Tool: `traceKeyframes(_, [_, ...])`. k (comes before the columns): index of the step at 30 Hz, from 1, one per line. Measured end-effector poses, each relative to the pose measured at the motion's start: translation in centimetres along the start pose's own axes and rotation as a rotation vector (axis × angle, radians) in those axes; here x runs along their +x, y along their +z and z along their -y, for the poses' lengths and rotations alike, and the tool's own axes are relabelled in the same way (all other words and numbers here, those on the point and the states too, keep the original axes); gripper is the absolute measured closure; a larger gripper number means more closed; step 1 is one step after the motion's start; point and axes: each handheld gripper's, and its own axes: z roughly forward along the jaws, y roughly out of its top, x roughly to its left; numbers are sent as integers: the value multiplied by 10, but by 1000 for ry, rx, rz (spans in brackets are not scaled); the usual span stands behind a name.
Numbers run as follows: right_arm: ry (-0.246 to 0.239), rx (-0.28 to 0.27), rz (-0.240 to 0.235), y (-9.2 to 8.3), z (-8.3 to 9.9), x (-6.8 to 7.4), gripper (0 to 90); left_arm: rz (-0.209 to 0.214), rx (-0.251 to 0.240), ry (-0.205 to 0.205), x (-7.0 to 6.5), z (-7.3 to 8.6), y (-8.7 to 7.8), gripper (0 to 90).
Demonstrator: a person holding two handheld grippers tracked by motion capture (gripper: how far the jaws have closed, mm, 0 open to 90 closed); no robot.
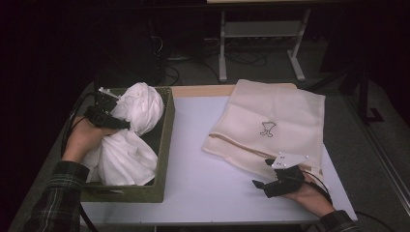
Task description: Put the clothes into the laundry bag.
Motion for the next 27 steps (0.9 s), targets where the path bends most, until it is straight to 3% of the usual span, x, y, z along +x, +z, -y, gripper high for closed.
traceKeyframes(13, [4, -3, 2, 0, 0, -1, 132, 30, -49, 49, -15, -27, -33, 669])
traceKeyframes(22, [8, -4, 1, -1, 0, -1, 132, 61, -87, 100, -34, -51, -53, 669])
traceKeyframes(27, [11, -3, 2, -1, 0, -1, 132, 103, -103, 120, -48, -64, -56, 670])
